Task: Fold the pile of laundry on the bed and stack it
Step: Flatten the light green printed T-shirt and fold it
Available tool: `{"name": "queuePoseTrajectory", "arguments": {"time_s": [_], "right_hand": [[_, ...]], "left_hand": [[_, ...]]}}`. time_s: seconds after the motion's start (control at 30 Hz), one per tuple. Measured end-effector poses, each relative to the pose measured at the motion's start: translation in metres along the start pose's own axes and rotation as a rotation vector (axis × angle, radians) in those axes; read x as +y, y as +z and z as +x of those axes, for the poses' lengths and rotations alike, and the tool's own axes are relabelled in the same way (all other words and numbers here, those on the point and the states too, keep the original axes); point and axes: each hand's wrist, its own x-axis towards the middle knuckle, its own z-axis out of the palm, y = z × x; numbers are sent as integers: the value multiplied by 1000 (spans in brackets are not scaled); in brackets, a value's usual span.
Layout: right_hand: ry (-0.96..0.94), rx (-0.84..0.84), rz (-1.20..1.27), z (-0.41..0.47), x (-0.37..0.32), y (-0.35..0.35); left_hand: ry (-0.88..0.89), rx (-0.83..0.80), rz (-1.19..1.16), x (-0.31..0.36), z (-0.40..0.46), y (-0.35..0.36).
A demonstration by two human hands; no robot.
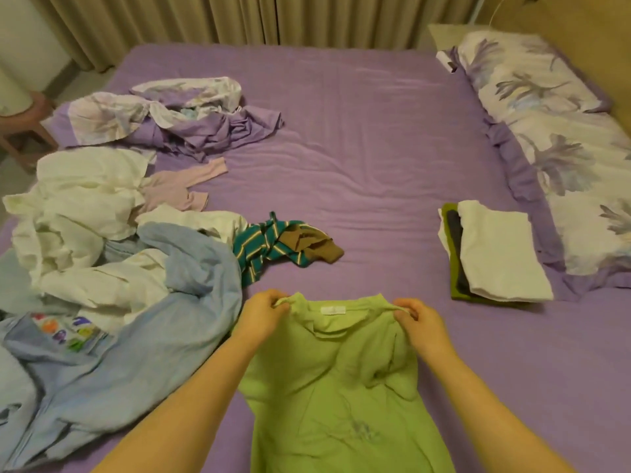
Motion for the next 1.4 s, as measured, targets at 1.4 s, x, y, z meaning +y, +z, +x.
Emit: {"name": "queuePoseTrajectory", "arguments": {"time_s": [1.4], "right_hand": [[16,191,-263,148,153,-17]], "left_hand": [[553,-60,696,100,221,235]]}}
